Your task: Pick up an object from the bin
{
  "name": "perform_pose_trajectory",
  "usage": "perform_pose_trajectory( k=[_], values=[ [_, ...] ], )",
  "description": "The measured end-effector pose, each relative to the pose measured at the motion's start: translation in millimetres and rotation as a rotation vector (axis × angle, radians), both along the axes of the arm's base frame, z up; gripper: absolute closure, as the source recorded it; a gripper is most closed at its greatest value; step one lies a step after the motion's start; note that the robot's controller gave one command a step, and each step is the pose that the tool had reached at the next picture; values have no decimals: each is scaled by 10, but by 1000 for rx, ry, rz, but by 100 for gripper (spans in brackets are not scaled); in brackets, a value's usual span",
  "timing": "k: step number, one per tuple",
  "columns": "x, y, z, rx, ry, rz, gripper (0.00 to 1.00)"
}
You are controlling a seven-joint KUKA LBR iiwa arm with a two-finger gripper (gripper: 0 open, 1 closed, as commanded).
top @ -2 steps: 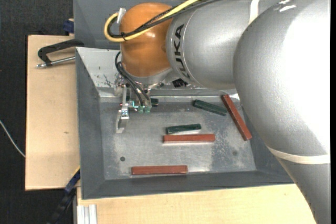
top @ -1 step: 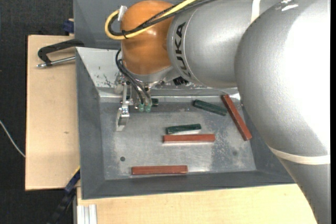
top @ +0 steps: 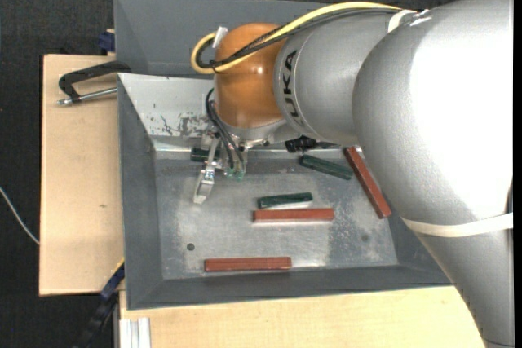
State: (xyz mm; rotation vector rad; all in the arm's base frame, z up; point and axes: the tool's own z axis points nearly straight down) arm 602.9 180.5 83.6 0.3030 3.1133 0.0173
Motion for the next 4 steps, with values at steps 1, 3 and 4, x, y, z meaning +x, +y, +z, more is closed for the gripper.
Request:
perform_pose_trajectory(
  k=[1,3,4],
  values=[
    [-34,26,25,-7,9,-6,0],
    [-1,-298,-102,-9,11,202,0],
    [11,-400,-54,0,11,-43,100]
  ],
)
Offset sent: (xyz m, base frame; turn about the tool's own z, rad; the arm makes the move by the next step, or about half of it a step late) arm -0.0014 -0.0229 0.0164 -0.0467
